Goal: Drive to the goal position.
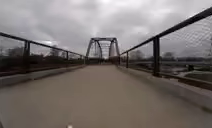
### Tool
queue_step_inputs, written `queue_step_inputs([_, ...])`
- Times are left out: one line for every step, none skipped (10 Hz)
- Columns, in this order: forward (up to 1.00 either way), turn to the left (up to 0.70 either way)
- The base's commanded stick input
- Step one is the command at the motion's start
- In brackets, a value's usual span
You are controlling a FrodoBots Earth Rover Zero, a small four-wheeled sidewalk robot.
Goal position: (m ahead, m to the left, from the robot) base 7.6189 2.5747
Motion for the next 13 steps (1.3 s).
queue_step_inputs([0.70, 0.00])
queue_step_inputs([0.70, 0.00])
queue_step_inputs([0.70, 0.00])
queue_step_inputs([0.70, 0.00])
queue_step_inputs([0.70, 0.00])
queue_step_inputs([0.70, 0.00])
queue_step_inputs([0.70, 0.00])
queue_step_inputs([0.70, 0.00])
queue_step_inputs([0.70, 0.00])
queue_step_inputs([0.70, 0.00])
queue_step_inputs([0.70, 0.00])
queue_step_inputs([0.70, 0.00])
queue_step_inputs([0.70, 0.00])
